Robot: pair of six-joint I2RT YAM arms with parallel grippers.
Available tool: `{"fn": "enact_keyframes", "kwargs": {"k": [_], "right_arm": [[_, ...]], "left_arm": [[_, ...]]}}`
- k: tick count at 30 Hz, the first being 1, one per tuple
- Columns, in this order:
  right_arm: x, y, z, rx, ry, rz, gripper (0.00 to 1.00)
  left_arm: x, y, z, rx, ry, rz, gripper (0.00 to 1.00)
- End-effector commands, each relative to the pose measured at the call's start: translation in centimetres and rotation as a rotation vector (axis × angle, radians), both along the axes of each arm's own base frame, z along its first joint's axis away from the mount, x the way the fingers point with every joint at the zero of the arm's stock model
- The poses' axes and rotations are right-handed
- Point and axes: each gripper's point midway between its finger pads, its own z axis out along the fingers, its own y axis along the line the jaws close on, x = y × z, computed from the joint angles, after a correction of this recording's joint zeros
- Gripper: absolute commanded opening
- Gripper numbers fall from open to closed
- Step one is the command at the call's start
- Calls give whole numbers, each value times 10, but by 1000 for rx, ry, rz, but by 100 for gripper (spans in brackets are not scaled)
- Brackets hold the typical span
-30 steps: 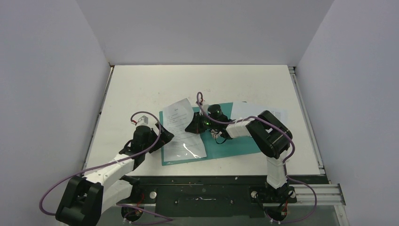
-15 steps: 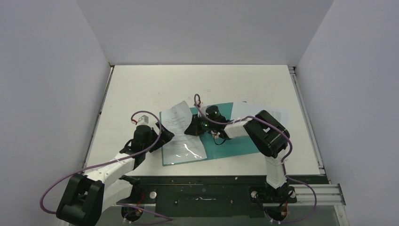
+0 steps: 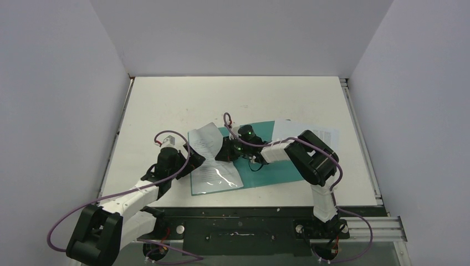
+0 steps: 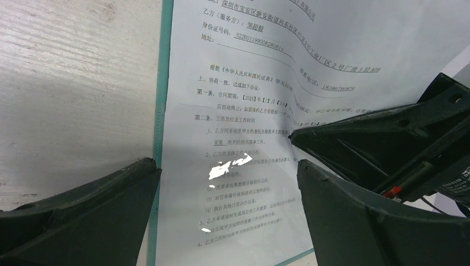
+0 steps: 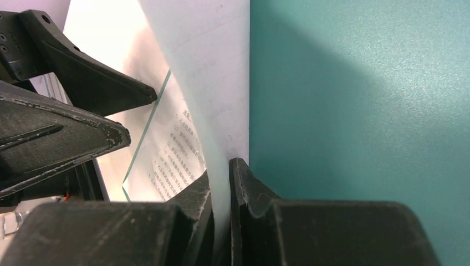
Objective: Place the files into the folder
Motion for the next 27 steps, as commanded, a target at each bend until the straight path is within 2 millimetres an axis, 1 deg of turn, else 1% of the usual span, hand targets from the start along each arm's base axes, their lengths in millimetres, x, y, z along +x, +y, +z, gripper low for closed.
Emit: {"fn": "enact_keyframes", "kwargs": {"k": [1, 4, 6, 9, 11, 14, 16, 17, 20, 23, 27], "right_arm": [[-1, 7, -2, -24, -34, 12, 5], [0, 4, -4, -34, -34, -8, 6], [2, 2, -4, -42, -38, -26, 10], [8, -2, 0, -62, -57, -63, 22], [15, -7, 3, -88, -77, -99, 34], [26, -15, 11, -113, -107, -154, 43], [32, -22, 18, -120, -128, -191, 48], [36, -26, 21, -127, -137, -210, 50], [44, -37, 30, -158, -170, -262, 55], [52, -51, 39, -202, -209, -313, 62], [56, -74, 53, -266, -260, -383, 67]], "left_arm": [[-17, 7, -20, 35, 84, -3, 97], [-17, 7, -20, 34, 83, -2, 97], [-16, 7, -20, 35, 81, -1, 97], [-17, 7, -18, 34, 78, 1, 97], [-17, 8, -16, 33, 75, 1, 97], [-17, 12, -13, 46, 64, 18, 97], [-15, 13, -10, 47, 51, 25, 97], [-19, 15, -13, 57, 70, 27, 97], [-20, 17, -10, 60, 63, 32, 97], [-19, 18, -4, 61, 51, 36, 97], [-17, 17, 6, 59, 32, 31, 97]]}}
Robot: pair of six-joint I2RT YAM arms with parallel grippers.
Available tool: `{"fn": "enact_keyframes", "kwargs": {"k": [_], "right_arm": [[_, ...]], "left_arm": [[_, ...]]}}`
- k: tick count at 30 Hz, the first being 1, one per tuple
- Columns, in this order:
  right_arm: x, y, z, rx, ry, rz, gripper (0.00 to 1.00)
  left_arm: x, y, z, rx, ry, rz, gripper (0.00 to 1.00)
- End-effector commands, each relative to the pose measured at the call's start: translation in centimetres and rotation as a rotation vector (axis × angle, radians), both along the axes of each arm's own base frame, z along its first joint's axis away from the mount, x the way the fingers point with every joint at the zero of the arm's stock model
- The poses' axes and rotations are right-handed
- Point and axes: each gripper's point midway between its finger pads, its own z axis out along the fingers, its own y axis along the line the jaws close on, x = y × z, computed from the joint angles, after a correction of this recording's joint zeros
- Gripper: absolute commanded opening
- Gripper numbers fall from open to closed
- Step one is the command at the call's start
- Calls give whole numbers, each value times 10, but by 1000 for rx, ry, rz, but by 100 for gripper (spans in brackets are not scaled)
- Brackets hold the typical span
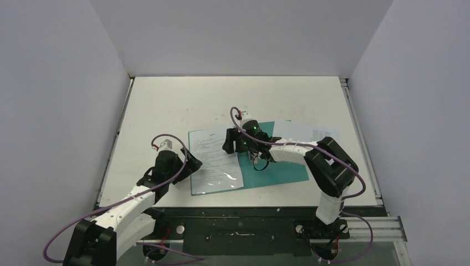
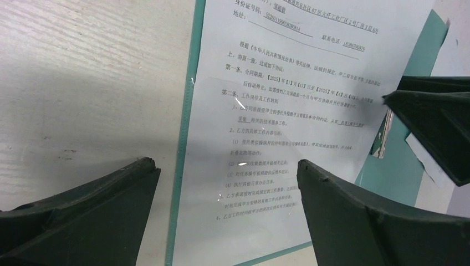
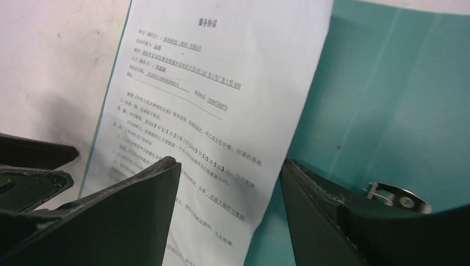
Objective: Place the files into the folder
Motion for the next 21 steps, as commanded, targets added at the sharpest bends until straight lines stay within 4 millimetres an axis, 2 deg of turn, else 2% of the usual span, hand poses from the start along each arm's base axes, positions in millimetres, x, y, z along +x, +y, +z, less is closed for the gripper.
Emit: {"fn": "enact_keyframes", "kwargs": {"k": [1, 6, 10, 16, 21], "right_arm": [[16, -31, 37, -68, -129, -111, 67], [12, -54, 62, -105, -173, -155, 68], [8, -69, 68, -158, -181, -188, 65], [-9, -88, 66, -252, -162, -230, 60], [-15, -103, 59, -316, -130, -269, 56]], "left_arm": [[2, 4, 11, 23, -13, 6, 97], [7, -5, 28, 5, -41, -36, 97], [11, -14, 45, 14, -70, -75, 97], [6, -47, 63, 99, -117, -167, 97], [-9, -70, 60, 199, -91, -264, 94]]}}
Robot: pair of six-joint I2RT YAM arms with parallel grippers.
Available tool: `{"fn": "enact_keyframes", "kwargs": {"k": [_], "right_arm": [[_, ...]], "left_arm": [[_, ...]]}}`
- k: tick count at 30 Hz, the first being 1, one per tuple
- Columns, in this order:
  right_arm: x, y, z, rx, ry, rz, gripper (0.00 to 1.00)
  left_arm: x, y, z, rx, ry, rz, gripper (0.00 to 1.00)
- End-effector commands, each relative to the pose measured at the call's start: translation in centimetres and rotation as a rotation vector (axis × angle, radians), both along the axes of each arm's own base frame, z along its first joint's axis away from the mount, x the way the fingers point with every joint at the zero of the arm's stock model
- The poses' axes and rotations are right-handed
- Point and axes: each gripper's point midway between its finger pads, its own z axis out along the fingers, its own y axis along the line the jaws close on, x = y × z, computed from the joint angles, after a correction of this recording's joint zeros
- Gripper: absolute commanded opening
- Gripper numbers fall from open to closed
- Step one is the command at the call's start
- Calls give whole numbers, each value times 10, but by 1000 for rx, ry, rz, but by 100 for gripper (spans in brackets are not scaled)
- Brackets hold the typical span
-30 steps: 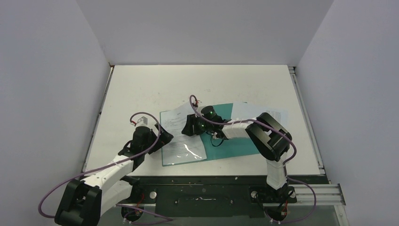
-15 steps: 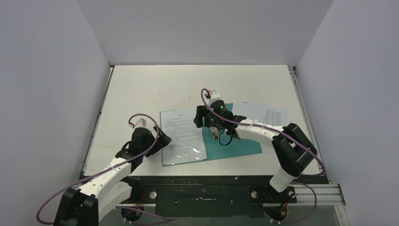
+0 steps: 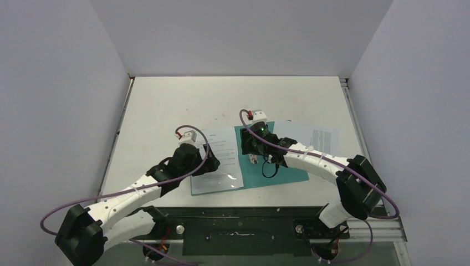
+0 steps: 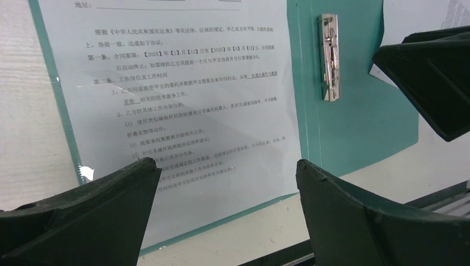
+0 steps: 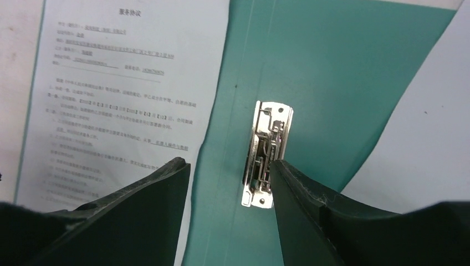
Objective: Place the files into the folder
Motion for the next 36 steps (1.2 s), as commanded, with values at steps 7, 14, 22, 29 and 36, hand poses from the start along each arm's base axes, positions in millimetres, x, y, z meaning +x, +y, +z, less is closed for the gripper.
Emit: {"fn": "enact_keyframes", "kwargs": {"k": [7, 14, 22, 29, 36], "right_arm": [[-14, -19, -10, -82, 35, -72, 46], [-22, -13, -21, -108, 59, -60, 37], [-28, -7, -42, -137, 92, -49, 28], [-33, -5, -54, -165, 115, -37, 20], [-38, -12, -67, -203, 129, -50, 17]], "left_arm": [[-20, -15, -16, 211, 17, -66, 93], [-32, -12, -40, 271, 71, -90, 90], [-43, -15, -64, 321, 138, -129, 88], [-48, -16, -80, 353, 175, -139, 86], [-52, -12, -90, 396, 200, -144, 83]]}}
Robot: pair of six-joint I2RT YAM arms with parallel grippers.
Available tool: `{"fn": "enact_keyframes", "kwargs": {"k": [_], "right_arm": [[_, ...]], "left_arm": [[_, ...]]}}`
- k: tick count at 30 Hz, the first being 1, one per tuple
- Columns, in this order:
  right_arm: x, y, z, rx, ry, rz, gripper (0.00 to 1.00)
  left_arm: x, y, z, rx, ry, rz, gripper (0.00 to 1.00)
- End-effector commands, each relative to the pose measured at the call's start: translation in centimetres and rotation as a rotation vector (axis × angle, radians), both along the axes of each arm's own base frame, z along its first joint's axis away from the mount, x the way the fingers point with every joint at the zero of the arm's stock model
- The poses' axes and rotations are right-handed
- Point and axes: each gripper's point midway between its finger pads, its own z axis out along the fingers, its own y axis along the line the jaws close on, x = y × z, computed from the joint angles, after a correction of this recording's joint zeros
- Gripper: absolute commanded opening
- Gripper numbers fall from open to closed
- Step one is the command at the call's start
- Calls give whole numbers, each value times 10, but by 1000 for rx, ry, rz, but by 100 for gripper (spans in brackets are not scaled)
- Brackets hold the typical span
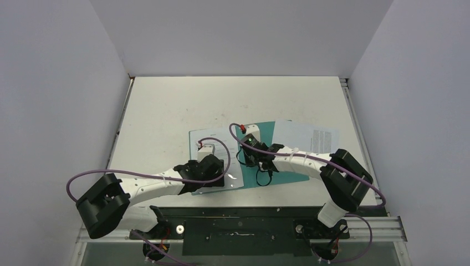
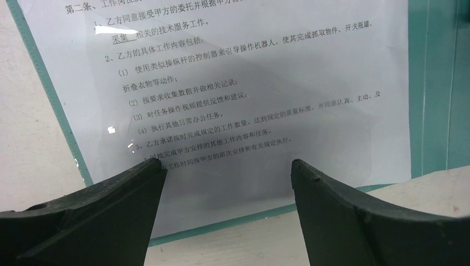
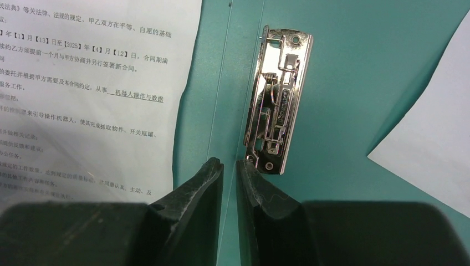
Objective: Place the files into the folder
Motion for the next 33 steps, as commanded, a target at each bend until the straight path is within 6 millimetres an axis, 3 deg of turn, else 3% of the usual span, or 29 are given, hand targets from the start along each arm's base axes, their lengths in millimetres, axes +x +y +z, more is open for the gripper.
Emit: {"fn": "enact_keyframes", "kwargs": {"k": [1, 15, 33], "right_arm": [[1, -6, -6, -29, -17, -34, 16], [-1, -25, -20, -112, -27, -85, 11], [-2, -15, -24, -68, -15, -77, 8]], "left_arm": [[-14, 4, -19, 40, 77, -7, 83], [-18, 8, -24, 152, 82, -8, 83], [-28, 4, -35, 184, 115, -30, 83]]}}
